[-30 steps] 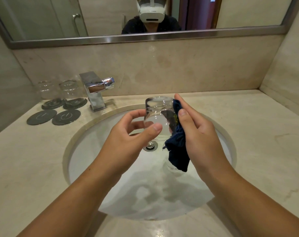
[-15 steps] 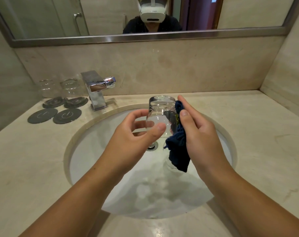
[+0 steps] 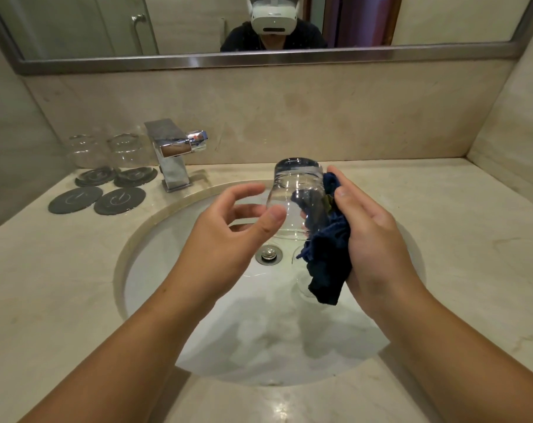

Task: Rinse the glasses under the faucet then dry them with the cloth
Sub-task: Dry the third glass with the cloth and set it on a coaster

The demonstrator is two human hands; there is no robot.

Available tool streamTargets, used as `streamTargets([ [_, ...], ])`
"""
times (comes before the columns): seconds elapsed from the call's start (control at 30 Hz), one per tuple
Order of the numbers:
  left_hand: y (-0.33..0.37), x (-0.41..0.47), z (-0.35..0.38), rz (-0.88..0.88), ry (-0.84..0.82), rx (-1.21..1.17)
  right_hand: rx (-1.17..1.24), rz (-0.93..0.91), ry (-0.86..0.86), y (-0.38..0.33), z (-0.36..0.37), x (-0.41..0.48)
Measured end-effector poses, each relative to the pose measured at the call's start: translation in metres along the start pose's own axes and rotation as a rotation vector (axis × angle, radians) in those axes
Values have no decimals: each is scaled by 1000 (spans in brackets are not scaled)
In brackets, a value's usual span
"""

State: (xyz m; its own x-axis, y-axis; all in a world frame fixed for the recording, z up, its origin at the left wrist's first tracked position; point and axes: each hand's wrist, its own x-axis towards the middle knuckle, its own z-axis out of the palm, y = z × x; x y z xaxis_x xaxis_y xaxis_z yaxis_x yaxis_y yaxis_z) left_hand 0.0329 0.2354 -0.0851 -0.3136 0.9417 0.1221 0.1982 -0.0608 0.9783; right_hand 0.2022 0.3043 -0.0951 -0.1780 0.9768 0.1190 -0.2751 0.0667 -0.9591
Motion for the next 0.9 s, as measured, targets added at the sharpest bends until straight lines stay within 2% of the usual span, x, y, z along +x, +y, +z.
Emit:
streamTargets([
  [0.1, 0, -3, 0, -7, -19, -7, -107, -120, 15, -1, 1, -4],
  [0.2, 2, -5, 7, -12, -24, -16, -258, -258, -52, -2, 3, -11],
  [0.3, 4, -8, 12, 3, 18, -9, -299, -265, -88, 0, 3, -12],
  [0.47, 4, -3, 5, -20, -79, -80, -91, -97, -76, 1, 1, -4],
  [0.53, 2, -1, 5, -27, -92, -75, -68, -83, -45, 2, 0, -2],
  [0.7, 1, -3, 5, 4, -27, -1, -119, -138, 14, 1, -2, -2],
  [0.83, 1, -5, 5, -5, -32, -18, -266, -272, -27, -1, 0, -9],
  [0.9, 2, -6, 9, 3, -15, -36, -316, -265, -64, 0, 0, -10],
])
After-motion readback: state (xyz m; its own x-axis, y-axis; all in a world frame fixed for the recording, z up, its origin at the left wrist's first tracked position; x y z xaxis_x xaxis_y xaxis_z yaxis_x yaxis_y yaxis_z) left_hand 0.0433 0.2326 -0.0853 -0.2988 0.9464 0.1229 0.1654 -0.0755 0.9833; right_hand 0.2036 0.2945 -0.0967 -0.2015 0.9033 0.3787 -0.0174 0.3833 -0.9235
